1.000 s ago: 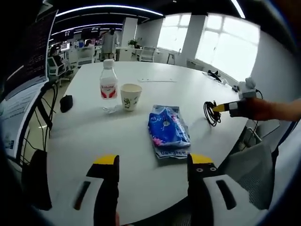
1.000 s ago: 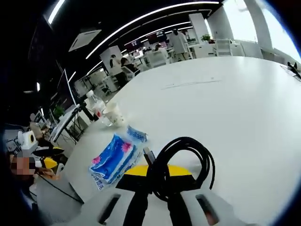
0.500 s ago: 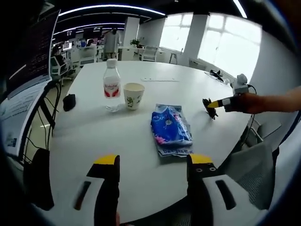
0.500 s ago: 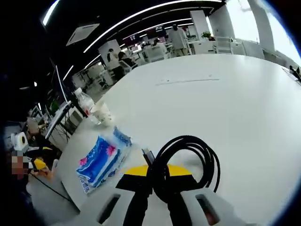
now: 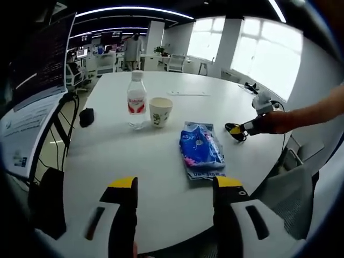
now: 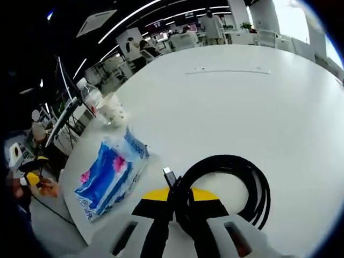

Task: Arrange the tabletop items into an orderly group along one side of the table until the central work area is clear of visible clutter.

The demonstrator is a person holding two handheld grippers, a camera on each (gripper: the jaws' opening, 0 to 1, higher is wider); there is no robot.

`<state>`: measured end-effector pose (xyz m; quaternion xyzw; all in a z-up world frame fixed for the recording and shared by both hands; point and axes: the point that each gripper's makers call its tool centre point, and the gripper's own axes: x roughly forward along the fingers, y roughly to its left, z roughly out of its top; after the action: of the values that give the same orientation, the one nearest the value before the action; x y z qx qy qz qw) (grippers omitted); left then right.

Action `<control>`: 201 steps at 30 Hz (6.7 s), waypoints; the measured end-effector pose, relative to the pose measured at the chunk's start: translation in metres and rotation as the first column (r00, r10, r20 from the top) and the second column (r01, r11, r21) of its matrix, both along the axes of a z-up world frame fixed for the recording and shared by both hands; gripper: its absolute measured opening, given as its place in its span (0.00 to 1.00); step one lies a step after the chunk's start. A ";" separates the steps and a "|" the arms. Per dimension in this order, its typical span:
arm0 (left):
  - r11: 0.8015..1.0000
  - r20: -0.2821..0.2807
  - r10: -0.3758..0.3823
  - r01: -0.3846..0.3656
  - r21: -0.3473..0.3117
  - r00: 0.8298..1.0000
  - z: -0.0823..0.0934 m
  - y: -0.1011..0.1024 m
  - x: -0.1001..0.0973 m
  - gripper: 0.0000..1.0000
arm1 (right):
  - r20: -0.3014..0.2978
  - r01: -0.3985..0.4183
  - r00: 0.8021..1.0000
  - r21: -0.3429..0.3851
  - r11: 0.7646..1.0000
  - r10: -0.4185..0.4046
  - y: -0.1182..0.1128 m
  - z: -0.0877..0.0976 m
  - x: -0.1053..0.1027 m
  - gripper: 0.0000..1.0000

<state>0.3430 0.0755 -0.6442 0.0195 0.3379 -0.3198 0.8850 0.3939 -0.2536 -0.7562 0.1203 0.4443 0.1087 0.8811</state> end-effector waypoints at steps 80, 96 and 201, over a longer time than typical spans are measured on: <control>0.998 -0.037 -0.035 0.033 -0.051 0.999 -0.006 -0.070 -0.029 0.55 | 0.152 -0.200 0.971 0.077 0.977 0.186 0.043 0.037 -0.015 0.23; 0.995 -0.134 0.003 -0.017 -0.102 0.991 -0.026 -0.095 -0.032 0.49 | 0.148 -0.295 0.947 0.051 0.954 0.285 0.072 0.042 0.003 0.25; 0.970 -0.258 0.206 -0.232 -0.073 0.944 -0.073 -0.099 0.005 0.00 | 0.083 -0.216 0.975 0.118 0.969 0.207 0.105 0.022 -0.088 0.00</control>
<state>0.3477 -0.0236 -0.7173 -0.1037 0.4291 -0.2363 0.8656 0.3055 -0.1484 -0.7344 0.1238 0.4157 0.2342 0.8701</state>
